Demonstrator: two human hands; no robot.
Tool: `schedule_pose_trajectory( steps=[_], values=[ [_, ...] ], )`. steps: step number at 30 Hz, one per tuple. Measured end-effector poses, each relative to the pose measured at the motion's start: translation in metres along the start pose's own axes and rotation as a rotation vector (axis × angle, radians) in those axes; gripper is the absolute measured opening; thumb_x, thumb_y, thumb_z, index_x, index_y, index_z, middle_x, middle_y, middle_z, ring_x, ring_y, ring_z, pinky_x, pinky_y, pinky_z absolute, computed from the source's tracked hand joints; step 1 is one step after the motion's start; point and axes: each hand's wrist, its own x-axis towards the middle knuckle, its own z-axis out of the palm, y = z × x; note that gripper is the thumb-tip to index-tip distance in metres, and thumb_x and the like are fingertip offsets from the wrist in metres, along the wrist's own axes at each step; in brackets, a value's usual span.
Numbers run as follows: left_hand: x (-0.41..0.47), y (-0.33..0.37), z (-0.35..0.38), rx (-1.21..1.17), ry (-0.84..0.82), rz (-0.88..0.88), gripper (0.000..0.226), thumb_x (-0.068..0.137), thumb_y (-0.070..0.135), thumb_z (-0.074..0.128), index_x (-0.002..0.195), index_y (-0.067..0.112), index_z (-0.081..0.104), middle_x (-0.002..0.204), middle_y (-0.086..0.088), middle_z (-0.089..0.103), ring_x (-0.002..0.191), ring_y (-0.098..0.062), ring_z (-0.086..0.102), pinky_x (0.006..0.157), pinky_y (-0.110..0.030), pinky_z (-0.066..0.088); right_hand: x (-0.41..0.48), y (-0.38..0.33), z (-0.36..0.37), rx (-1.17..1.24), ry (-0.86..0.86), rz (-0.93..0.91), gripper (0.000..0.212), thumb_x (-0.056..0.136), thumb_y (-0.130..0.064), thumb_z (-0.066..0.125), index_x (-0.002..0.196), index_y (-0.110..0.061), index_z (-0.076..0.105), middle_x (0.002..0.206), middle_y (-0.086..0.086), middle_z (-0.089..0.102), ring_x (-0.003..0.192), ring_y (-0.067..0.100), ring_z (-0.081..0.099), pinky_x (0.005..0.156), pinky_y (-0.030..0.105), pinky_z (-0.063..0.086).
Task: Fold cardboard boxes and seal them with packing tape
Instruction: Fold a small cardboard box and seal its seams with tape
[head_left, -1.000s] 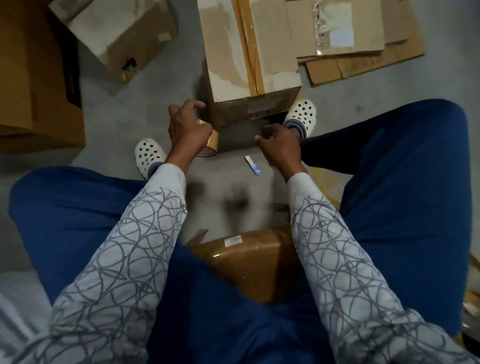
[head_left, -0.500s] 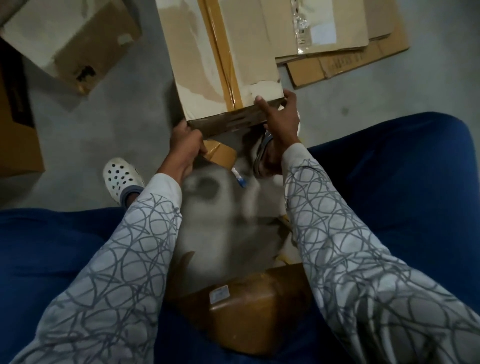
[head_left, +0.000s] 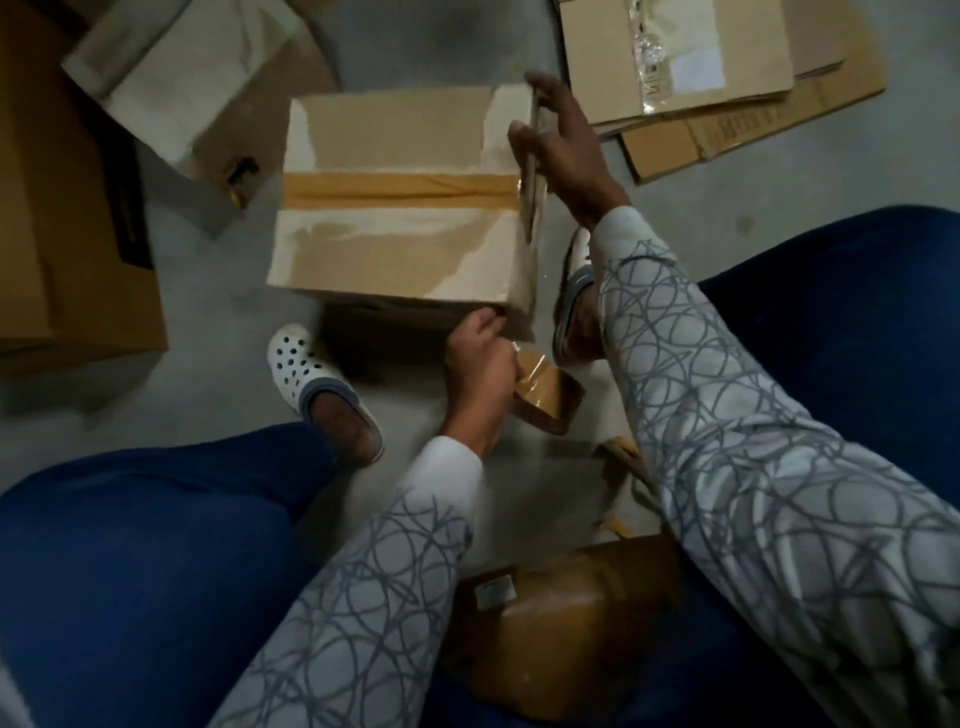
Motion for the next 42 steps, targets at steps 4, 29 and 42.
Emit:
schedule_pose_trajectory(
  steps=[4,29,42],
  values=[
    [0.015,0.019,0.003,0.034,-0.097,0.008,0.063,0.089,-0.013,0.043,0.148,0.008,0.049,0.147,-0.009,0.055,0.113,-0.029,0.065,0.072,-0.033,0.058,-0.031,0.011,0.010,-0.085,-0.034,-0.029,0.093,0.084,-0.047,0.073,0.158,-0.016,0.025,0.154,0.013,0.036,0.143,0.030,0.037,0.117,0.050,0.037],
    [0.098,0.017,-0.136,-0.026,0.248,-0.033,0.089,0.096,0.048,0.065,0.162,0.023,0.011,0.106,-0.007,0.076,0.082,-0.009,0.073,0.080,-0.030,0.053,-0.142,0.060,0.041,0.113,0.153,0.395,0.087,0.077,-0.036,0.083,0.148,-0.021,0.036,0.142,0.003,0.052,0.128,0.027,0.052,0.099,0.051,0.054],
    [0.067,-0.042,-0.141,-0.284,0.525,-0.017,0.035,0.090,0.026,0.074,0.120,0.014,0.062,0.070,0.006,0.061,0.051,-0.007,0.049,0.059,-0.026,0.046,-0.112,0.036,0.050,0.197,-0.144,0.214,0.086,0.060,-0.028,0.069,0.138,-0.042,0.035,0.142,0.002,0.049,0.132,0.022,0.049,0.107,0.051,0.049]
  ],
)
